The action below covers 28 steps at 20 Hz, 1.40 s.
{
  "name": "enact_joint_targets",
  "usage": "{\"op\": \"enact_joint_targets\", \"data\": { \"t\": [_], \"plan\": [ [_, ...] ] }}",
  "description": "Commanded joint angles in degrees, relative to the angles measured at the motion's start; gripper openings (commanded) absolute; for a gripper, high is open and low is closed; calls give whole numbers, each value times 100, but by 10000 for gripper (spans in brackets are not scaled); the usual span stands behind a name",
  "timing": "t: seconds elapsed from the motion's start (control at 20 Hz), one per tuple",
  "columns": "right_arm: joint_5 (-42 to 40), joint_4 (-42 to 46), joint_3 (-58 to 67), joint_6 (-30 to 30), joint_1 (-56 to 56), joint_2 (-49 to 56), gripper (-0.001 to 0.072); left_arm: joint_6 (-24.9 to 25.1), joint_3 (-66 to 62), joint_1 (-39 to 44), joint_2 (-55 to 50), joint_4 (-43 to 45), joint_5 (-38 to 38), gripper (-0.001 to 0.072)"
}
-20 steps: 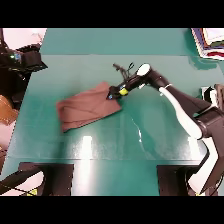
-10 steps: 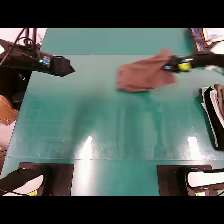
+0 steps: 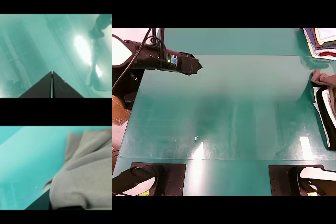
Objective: Fold the shirts.
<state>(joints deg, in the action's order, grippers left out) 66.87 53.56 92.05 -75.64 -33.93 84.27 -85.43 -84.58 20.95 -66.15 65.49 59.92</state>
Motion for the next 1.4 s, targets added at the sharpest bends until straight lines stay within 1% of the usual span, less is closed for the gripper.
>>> {"op": "enact_joint_targets", "data": {
  "t": [0.0, 0.25, 0.4, 0.7, 0.8, 0.95, 1.1, 1.2, 1.25, 1.3, 1.35],
  "plan": [
    [33, -2, 782, 28, -302, 238, 16, -11, 0, 79, -2, 0, -118, 26],
    [223, 17, 2205, 24, -341, 310, 16, -9, 0, 79, -2, 2, -111, 26],
    [544, 13, 2583, 24, -481, 225, 16, -4, 0, 79, -2, 4, -111, 26],
    [909, 284, 1384, 61, -1178, -715, 17, 0, 0, 79, -2, 9, -101, 26],
    [1054, 789, 905, 332, -1464, -1086, 17, 2, 0, 79, -2, 7, -101, 26],
    [1189, 1613, 125, 332, -1853, -1582, 17, 44, 0, 79, -2, 9, -98, 26],
    [1239, 2085, -664, 332, -2162, -1987, 18, 44, 0, 79, -2, 9, -94, 26],
    [1296, 2247, -1145, 330, -2345, -2166, 19, 44, 0, 79, -2, 9, -92, 26],
    [1320, 2354, -1375, 328, -2452, -2251, 40, 44, 0, 79, -4, 9, -90, 26],
    [1316, 2483, -1582, 328, -2546, -2326, 226, 44, 0, 79, -2, 9, -92, 26],
    [1303, 2579, -1770, 326, -2656, -2385, 514, 44, 0, 79, -2, 11, -92, 26]
  ]
}}
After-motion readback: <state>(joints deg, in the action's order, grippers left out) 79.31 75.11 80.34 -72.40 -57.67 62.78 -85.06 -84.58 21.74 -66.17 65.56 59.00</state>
